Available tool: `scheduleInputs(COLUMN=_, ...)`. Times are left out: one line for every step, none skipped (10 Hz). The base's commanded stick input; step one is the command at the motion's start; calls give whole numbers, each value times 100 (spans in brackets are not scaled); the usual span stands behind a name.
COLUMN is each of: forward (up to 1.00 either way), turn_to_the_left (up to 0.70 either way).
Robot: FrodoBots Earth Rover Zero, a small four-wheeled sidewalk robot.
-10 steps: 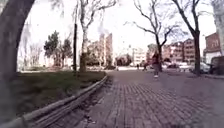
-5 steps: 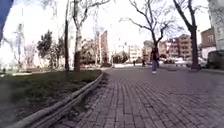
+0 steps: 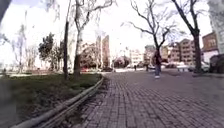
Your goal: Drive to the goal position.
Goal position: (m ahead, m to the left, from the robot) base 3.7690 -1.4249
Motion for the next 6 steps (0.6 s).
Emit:
scheduleInputs(forward=0, turn_to_the_left=-10)
scheduleInputs(forward=0, turn_to_the_left=0)
scheduleInputs(forward=0, turn_to_the_left=0)
scheduleInputs(forward=0, turn_to_the_left=0)
scheduleInputs(forward=0, turn_to_the_left=0)
scheduleInputs(forward=0, turn_to_the_left=0)
